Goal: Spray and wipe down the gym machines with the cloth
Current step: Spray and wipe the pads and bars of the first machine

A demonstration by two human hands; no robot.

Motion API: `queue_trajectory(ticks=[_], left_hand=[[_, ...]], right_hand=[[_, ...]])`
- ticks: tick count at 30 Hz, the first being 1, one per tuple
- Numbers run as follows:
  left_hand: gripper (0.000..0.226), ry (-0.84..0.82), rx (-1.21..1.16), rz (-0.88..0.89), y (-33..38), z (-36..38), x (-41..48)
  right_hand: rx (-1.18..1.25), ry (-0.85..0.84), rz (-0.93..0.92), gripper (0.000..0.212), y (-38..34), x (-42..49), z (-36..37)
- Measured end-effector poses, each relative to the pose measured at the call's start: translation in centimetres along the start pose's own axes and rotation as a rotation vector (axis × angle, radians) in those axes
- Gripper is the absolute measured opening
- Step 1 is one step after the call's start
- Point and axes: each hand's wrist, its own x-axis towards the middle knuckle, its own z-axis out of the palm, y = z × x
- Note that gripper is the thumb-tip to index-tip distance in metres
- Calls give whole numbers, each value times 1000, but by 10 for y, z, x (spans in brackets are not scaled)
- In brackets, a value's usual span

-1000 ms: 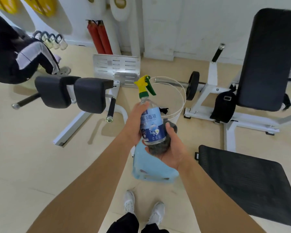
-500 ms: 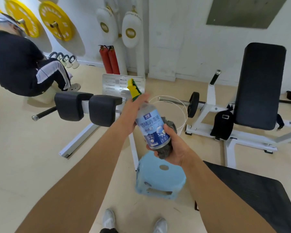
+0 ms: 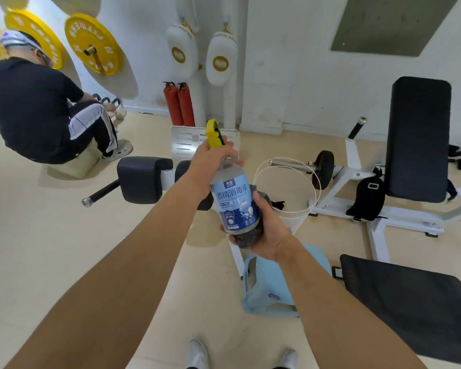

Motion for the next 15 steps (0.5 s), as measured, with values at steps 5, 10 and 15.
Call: queue_trajectory(ticks=[5,10,15], left_hand=[[11,107,255,86,7,-64,1],[19,165,350,131,-16,-131,9],[23,210,465,137,-36,-179,24]], right_hand=[[-29,162,59,70,43,41,42],[-173,355,146,60,88,89,69],[-310,554,154,38,91,132,86]])
